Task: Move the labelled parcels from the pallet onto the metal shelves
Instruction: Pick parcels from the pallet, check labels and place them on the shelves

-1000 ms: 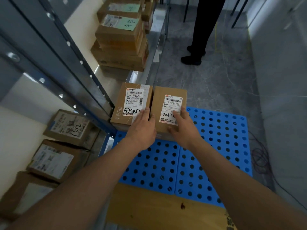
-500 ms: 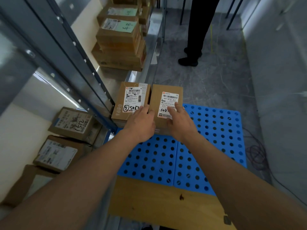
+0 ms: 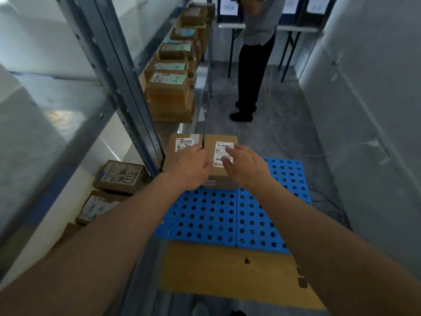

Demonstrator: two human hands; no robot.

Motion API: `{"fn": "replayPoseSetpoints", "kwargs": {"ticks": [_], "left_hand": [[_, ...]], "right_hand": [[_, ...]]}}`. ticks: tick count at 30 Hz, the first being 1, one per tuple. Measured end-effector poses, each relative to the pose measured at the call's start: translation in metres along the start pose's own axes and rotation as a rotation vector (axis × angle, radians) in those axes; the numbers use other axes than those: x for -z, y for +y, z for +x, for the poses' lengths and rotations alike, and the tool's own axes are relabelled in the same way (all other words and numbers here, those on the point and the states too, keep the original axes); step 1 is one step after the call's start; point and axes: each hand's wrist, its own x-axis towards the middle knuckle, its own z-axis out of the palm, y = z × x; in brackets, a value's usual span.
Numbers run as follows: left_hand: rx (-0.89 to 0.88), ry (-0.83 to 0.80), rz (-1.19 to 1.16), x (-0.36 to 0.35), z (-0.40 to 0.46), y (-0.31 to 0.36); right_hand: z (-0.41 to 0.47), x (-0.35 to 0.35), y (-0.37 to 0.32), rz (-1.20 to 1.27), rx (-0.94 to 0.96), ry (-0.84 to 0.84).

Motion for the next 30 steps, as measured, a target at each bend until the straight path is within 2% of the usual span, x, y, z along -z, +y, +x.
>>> {"fn": "replayPoseSetpoints", "kwargs": {"ticks": [5,11,21,27,30], "left_hand": [[0.004,0.046,0.008,0.022,-0.018,0.016],[0.076,0.097,-0.027,0.038,-0.038,0.032],[0.354,0.204,0.037,0.036,-0.077,0.065],[0.541,0.307,0.014,0.033,-0.138,0.076],[0.639,0.287,0.035,0.031,-0.181,0.082]], "right_hand": [[-0.022,0.028,-0.011,-0.011,0.04,0.074],[-0.029,0.046,-0.007,-0.034,0.154,0.079],[-0.025,0.06,0.009,-0.026,0.514,0.017],[-0.047,0.06,-0.015,0.028,0.752,-0.036],[-0.07,0.059,-0.037,0.061,0.86,-0.063]]}}
